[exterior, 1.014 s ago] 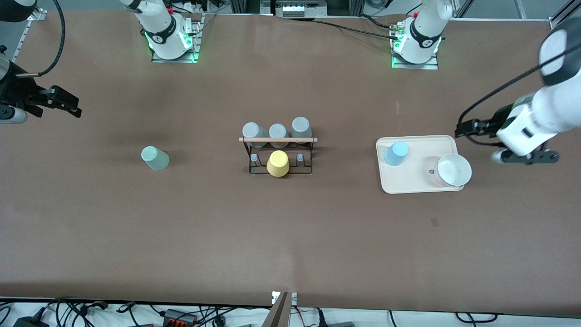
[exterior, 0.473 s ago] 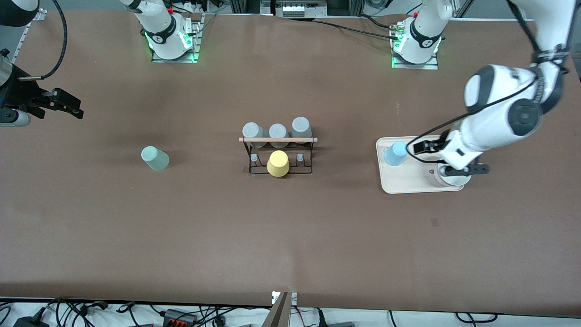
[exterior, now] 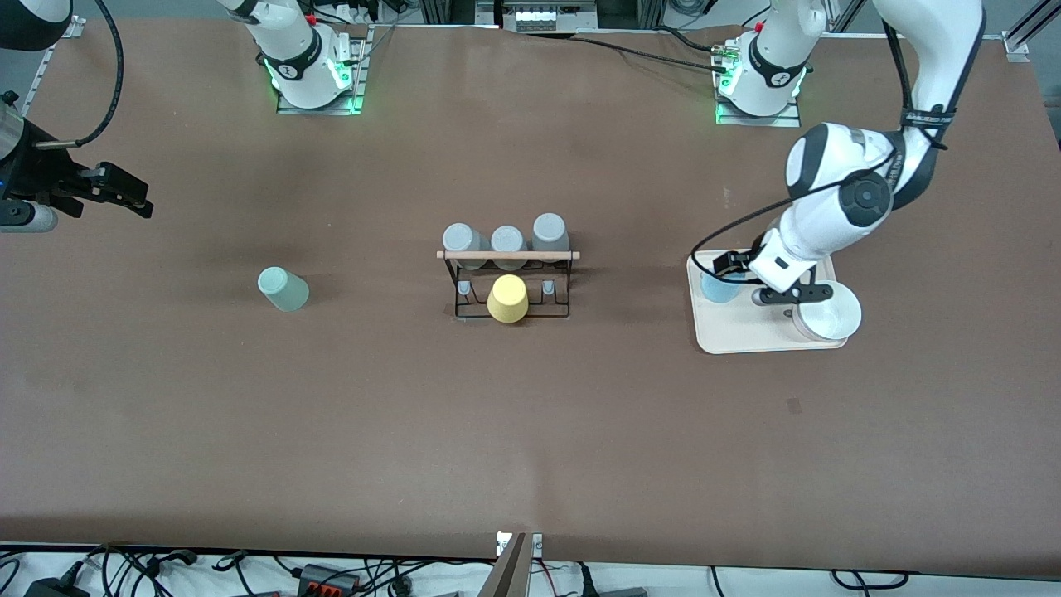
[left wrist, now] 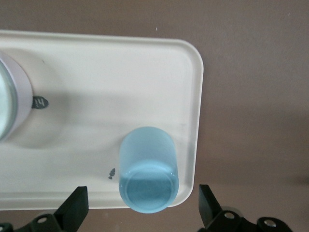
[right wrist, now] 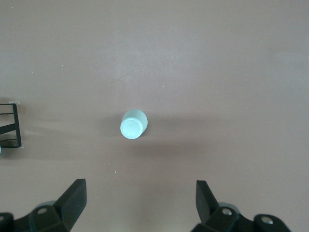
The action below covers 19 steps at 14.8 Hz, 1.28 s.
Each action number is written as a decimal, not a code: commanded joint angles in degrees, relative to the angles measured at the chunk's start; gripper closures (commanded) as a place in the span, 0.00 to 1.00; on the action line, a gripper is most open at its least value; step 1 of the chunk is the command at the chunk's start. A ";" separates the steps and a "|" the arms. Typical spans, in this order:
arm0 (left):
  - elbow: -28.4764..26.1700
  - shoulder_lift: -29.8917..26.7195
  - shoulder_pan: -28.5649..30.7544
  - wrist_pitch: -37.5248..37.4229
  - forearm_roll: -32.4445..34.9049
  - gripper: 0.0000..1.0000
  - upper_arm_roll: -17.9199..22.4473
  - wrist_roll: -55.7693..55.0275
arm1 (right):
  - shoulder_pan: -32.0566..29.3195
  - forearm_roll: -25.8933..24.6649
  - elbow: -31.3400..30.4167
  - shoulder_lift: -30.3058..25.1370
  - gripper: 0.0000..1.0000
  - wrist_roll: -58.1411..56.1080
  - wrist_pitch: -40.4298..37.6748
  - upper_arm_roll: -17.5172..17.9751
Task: Hang scattered cups on rack with three cups
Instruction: 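Lower the left gripper and grasp the light blue cup, lift it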
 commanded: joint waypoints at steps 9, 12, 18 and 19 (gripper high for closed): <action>-2.96 1.69 -1.04 4.61 0.19 0.22 -0.19 -1.38 | -0.69 0.06 0.40 0.55 0.00 -0.21 0.16 -0.04; -2.96 2.04 -1.31 5.31 0.19 0.33 -0.19 -2.25 | -0.78 0.06 0.40 0.73 0.00 -0.21 0.25 -0.13; -1.12 0.99 -0.87 4.43 0.19 0.53 -0.10 -2.17 | -0.78 0.06 0.75 0.99 0.00 -0.21 0.16 -0.13; 0.36 0.99 -0.87 3.65 0.19 0.54 -0.10 -2.34 | -0.78 0.06 0.75 0.99 0.00 -0.04 0.16 -0.13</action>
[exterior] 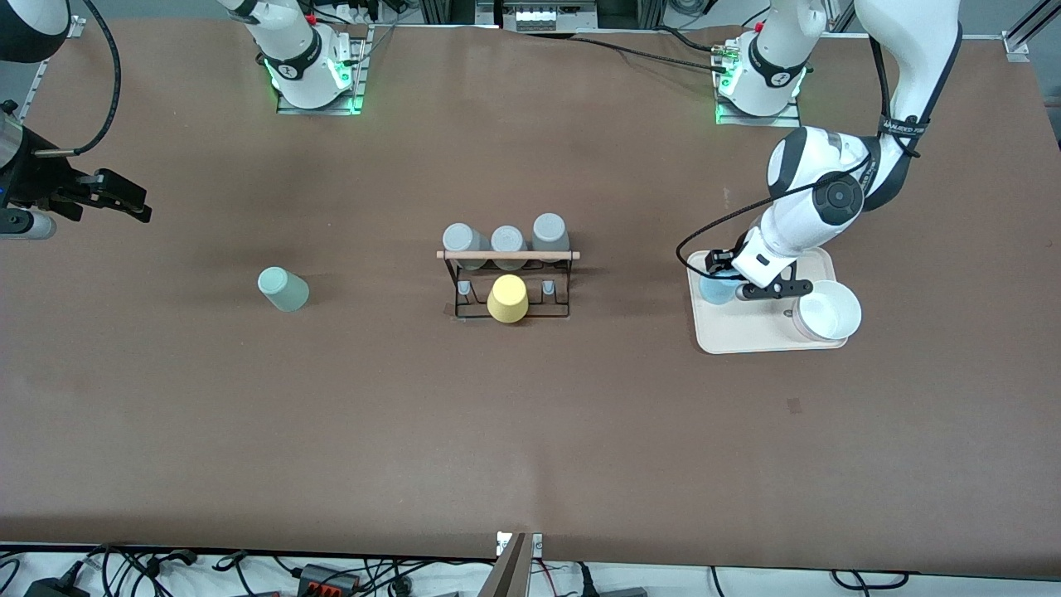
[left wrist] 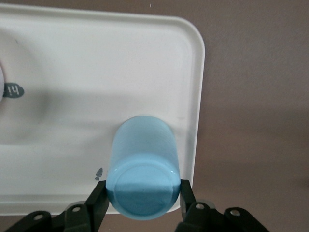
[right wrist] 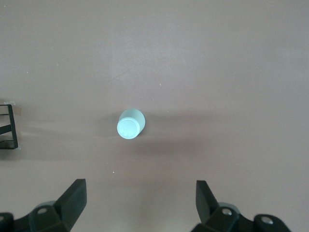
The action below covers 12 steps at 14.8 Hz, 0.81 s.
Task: Hang scattered cups on rack with three cups
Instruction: 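Lower the left gripper and grasp the light blue cup, lift it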
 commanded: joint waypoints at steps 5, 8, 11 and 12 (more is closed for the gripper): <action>19.83 1.09 -0.44 -19.79 0.19 0.54 -0.22 -6.28 | -0.07 -0.11 1.36 0.23 0.00 -0.21 0.63 0.23; 29.34 3.11 -3.86 -28.25 0.19 0.54 -0.22 -13.83 | -0.33 -0.11 1.01 0.23 0.00 0.14 0.90 0.23; 37.68 6.88 -9.66 -30.73 0.27 0.54 -0.13 -24.89 | -0.42 -0.02 0.75 0.23 0.00 0.23 1.25 0.23; 40.06 8.29 -11.50 -30.90 0.27 0.54 -0.13 -28.24 | -0.42 -0.02 0.66 0.23 0.00 0.23 1.60 0.23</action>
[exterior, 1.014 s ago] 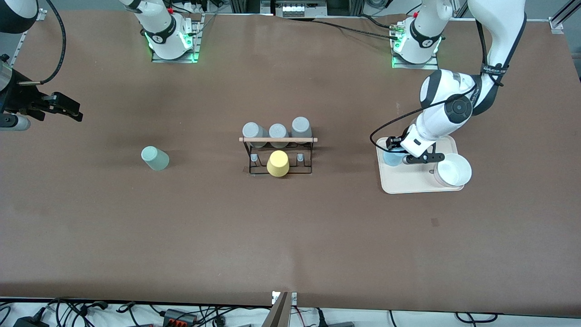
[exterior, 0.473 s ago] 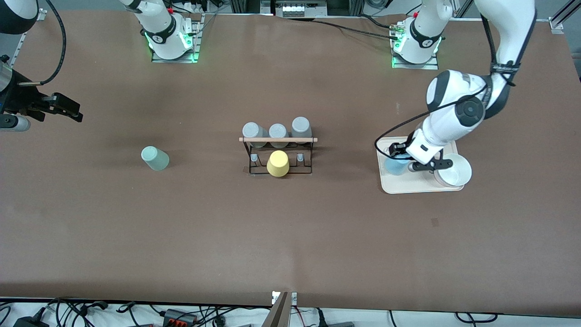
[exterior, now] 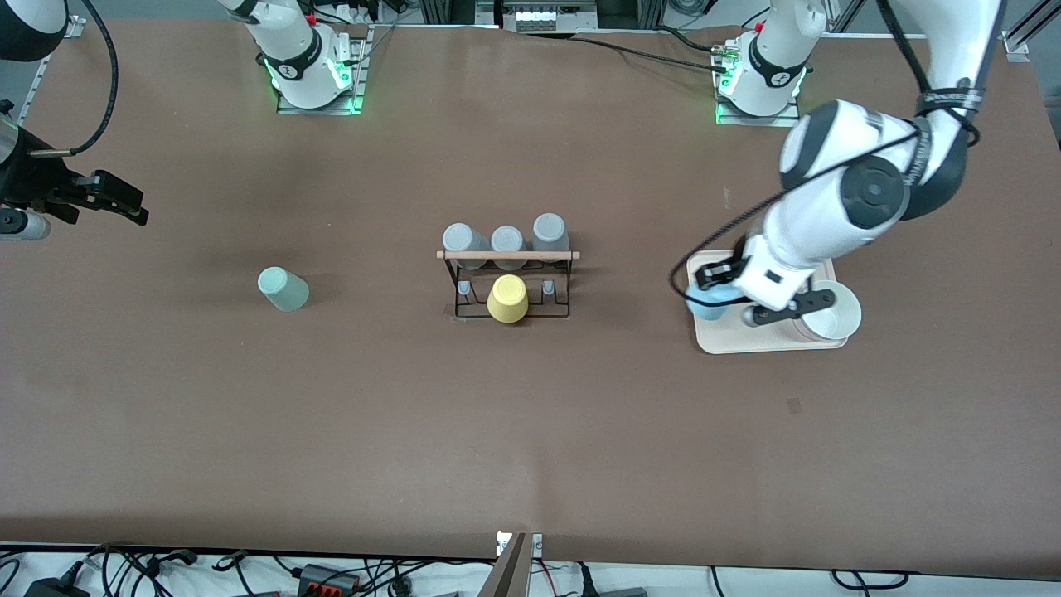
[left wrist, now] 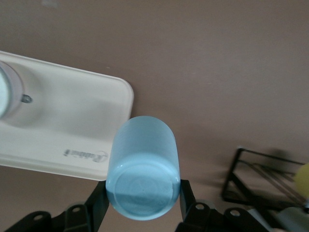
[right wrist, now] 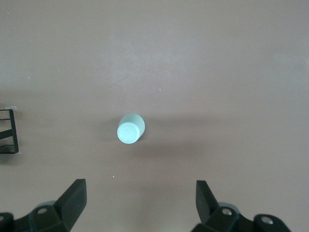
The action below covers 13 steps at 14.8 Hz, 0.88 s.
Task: Hang scattered cups on rack with three cups
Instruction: 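Carry the light blue cup to the rack beside the yellow cup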
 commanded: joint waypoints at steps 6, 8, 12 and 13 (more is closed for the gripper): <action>19.31 12.39 -13.56 -5.89 2.37 0.54 0.79 -21.56 | -0.38 0.07 0.32 0.04 0.00 0.49 0.49 0.21; 21.33 14.06 -15.94 -5.89 4.49 0.54 0.71 -26.13 | -0.55 0.07 0.23 0.13 0.00 0.58 0.31 0.12; 25.29 16.96 -19.28 -5.72 4.76 0.54 0.97 -29.75 | -0.73 0.07 0.32 0.13 0.00 0.49 0.66 0.12; 25.47 17.23 -19.81 -5.54 5.28 0.54 0.97 -30.37 | -0.73 0.07 0.23 0.13 0.00 0.58 0.66 0.21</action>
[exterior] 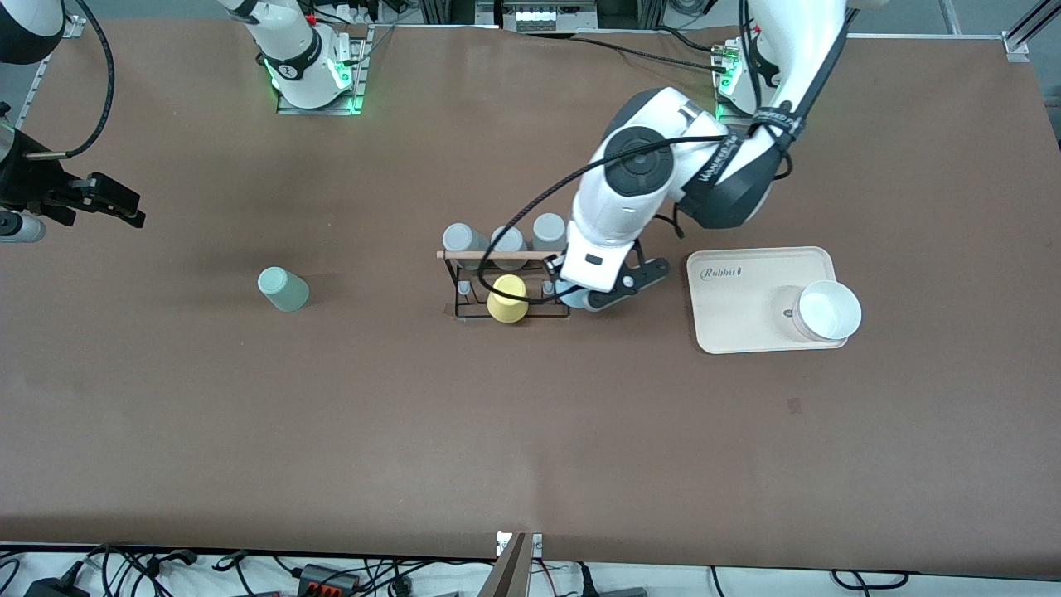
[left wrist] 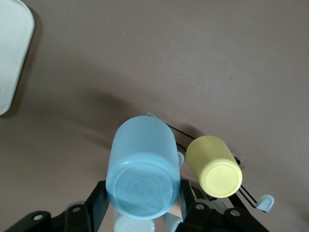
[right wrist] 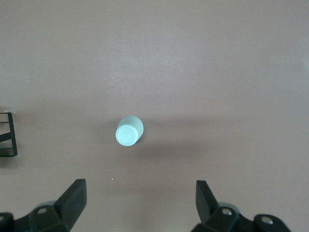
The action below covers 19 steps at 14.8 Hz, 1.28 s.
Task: Hang scattered cups on rack with three cups
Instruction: 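Carry the light blue cup to the rack beside the yellow cup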
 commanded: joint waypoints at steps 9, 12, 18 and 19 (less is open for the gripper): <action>7.42 7.95 -5.16 0.06 4.03 0.54 0.86 -5.84 | -0.45 0.07 0.32 0.02 0.00 0.56 0.25 0.26; 7.16 9.18 -5.33 0.15 4.83 0.54 0.86 -6.20 | -0.45 0.07 0.23 0.02 0.00 0.56 0.25 0.26; 6.45 10.06 -5.24 3.23 5.98 0.53 0.77 -6.28 | -0.45 -0.02 0.23 0.20 0.00 0.47 0.51 0.26; 6.02 10.06 -5.24 3.23 5.98 0.52 0.77 -6.20 | -0.45 -0.02 0.32 0.20 0.00 0.47 0.60 0.26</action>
